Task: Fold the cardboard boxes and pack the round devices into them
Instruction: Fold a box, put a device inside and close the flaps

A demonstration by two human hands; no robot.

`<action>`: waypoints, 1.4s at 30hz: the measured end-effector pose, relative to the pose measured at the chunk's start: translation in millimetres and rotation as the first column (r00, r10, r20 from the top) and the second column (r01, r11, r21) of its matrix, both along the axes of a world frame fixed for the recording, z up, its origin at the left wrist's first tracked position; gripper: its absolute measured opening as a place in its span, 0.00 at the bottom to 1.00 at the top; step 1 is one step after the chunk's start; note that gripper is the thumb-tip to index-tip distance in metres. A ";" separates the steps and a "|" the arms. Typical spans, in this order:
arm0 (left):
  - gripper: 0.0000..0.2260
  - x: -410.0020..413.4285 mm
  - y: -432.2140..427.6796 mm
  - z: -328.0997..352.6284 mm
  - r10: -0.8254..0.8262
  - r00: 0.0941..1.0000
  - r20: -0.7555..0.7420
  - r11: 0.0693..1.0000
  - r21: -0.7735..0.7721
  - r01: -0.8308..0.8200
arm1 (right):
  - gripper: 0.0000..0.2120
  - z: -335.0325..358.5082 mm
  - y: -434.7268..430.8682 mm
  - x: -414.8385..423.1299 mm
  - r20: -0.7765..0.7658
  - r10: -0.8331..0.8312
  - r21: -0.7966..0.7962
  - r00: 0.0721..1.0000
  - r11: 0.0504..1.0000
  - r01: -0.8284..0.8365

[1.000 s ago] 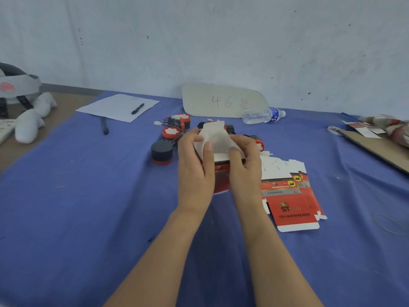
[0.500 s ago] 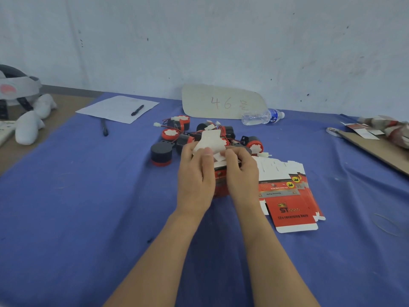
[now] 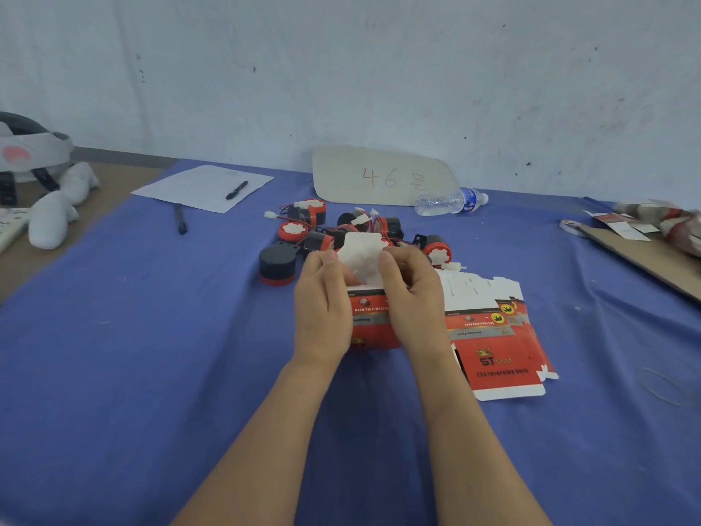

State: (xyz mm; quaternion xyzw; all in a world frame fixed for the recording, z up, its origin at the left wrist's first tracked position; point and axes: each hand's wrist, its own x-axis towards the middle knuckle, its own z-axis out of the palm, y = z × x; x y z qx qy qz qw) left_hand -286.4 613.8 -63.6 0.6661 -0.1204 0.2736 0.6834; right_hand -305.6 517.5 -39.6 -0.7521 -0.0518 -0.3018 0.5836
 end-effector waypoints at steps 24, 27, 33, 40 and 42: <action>0.20 -1.8 11.3 16.3 0.360 0.916 0.178 0.902 0.184 -0.391 | 0.07 16.6 -12.3 -10.2 -0.253 0.395 0.447 0.883 0.857 -0.255; 0.26 -4.4 -1.9 14.3 0.370 0.926 -0.077 0.906 0.249 -0.341 | 0.10 11.7 0.0 -3.7 -0.124 0.078 0.389 0.989 0.921 -0.024; 0.24 -2.2 -14.1 19.2 -0.353 0.850 -0.391 0.904 -0.376 0.203 | 0.20 -2.6 11.7 2.0 -0.141 0.100 0.034 0.985 0.995 -0.096; 0.25 -5.7 -9.0 14.6 -0.337 0.861 -0.381 0.918 -0.337 0.210 | 0.18 -8.8 12.1 4.5 -0.179 0.029 -0.040 0.983 0.999 -0.037; 0.25 -3.5 -9.2 12.5 -0.342 0.862 -0.374 0.916 -0.337 0.216 | 0.18 -9.3 11.4 4.4 -0.176 0.029 -0.042 0.984 0.998 -0.037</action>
